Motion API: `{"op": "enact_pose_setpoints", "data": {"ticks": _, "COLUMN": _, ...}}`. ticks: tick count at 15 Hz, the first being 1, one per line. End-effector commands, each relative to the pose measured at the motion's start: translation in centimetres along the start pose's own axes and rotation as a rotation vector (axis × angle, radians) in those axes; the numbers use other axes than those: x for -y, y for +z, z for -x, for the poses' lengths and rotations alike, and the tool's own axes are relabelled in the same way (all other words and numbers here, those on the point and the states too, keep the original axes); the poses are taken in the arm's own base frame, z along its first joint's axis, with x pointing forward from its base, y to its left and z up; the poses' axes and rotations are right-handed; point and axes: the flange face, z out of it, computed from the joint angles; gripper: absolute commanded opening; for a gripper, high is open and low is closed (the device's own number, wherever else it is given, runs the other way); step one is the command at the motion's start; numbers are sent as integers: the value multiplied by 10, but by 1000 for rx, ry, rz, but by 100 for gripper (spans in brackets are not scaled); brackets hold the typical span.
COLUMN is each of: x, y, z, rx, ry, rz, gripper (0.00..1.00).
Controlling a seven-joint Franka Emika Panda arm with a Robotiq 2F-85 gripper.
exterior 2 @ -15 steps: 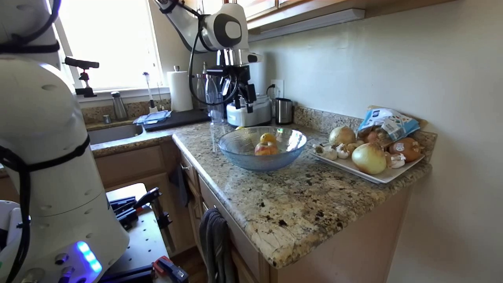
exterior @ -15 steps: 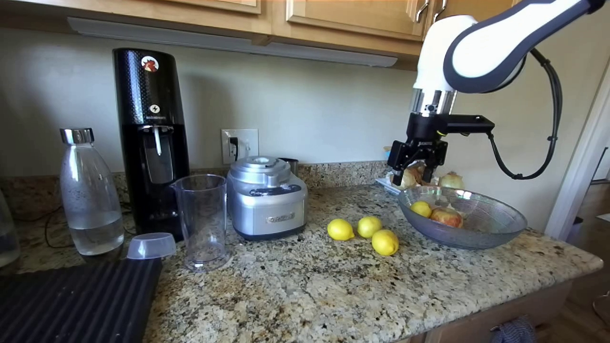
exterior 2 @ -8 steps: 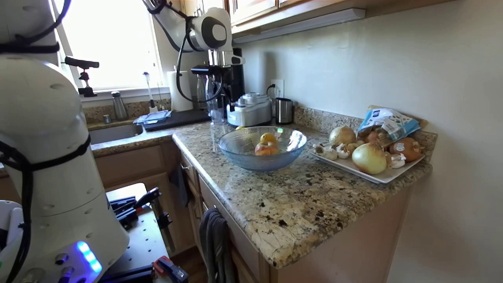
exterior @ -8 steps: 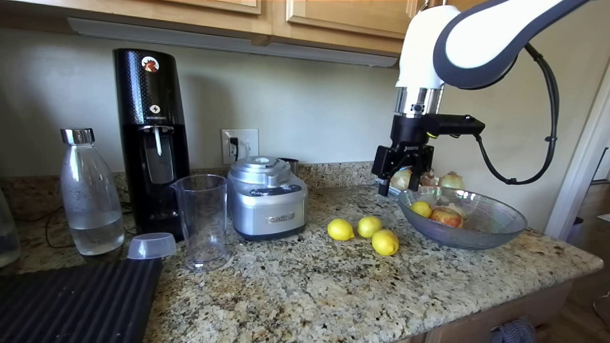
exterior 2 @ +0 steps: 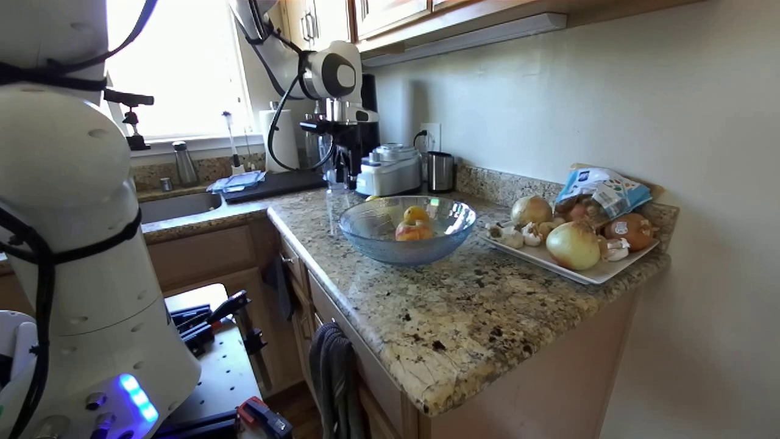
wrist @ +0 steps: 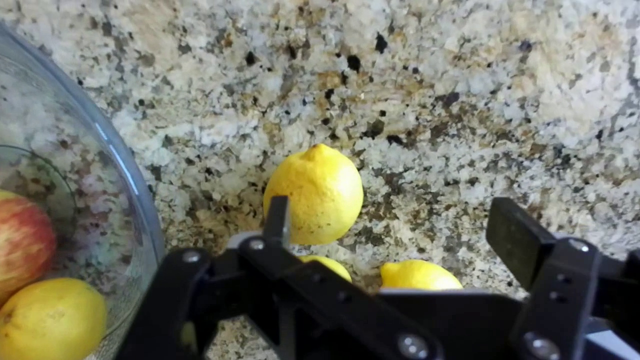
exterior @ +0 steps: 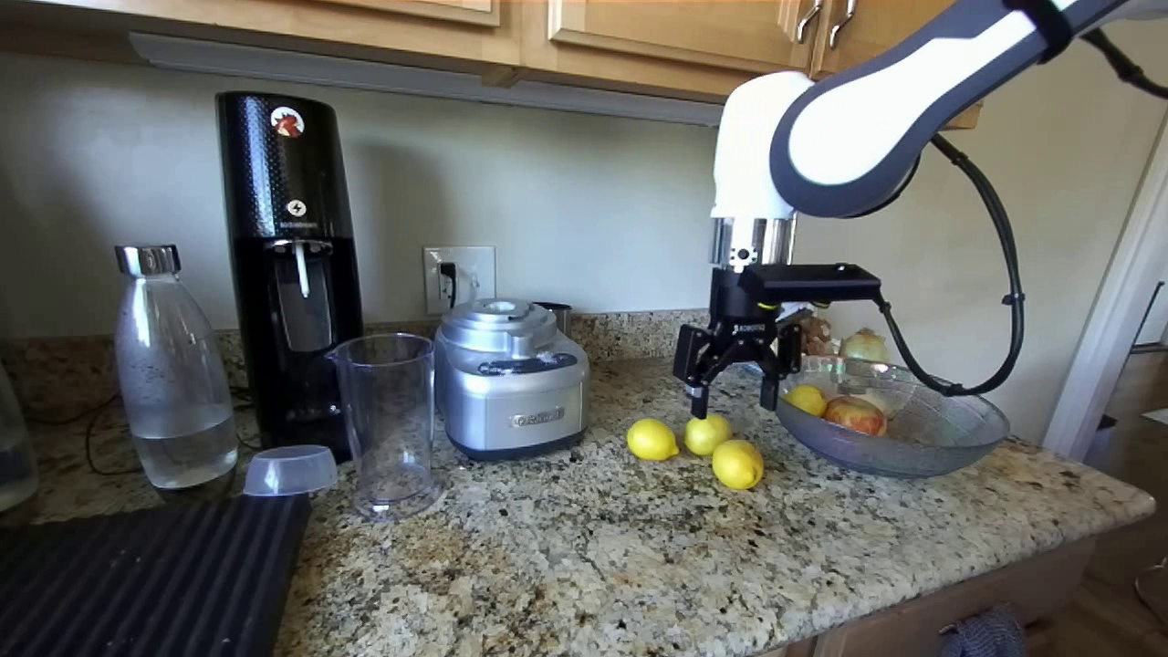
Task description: Put the apple and lemons inside the glass bowl
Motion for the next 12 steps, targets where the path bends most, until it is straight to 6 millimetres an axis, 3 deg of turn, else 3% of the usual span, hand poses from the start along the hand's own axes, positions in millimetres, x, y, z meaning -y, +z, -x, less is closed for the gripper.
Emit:
{"op": "enact_pose_setpoints", "data": {"ticks": 1, "x": -2, "y": 17, "z": -16, "rx": 5, "ry": 99, "rz": 25, "gripper": 100}}
{"op": "enact_pose_setpoints", "data": {"ticks": 6, "x": -15, "y": 36, "z": -29, "rx": 3, "ry": 181, "rz": 65, "gripper": 100}}
{"op": "enact_pose_setpoints", "data": {"ticks": 12, "x": -22, "y": 59, "z": -31, "rx": 11, "ry": 222, "rz": 120, "gripper": 100}}
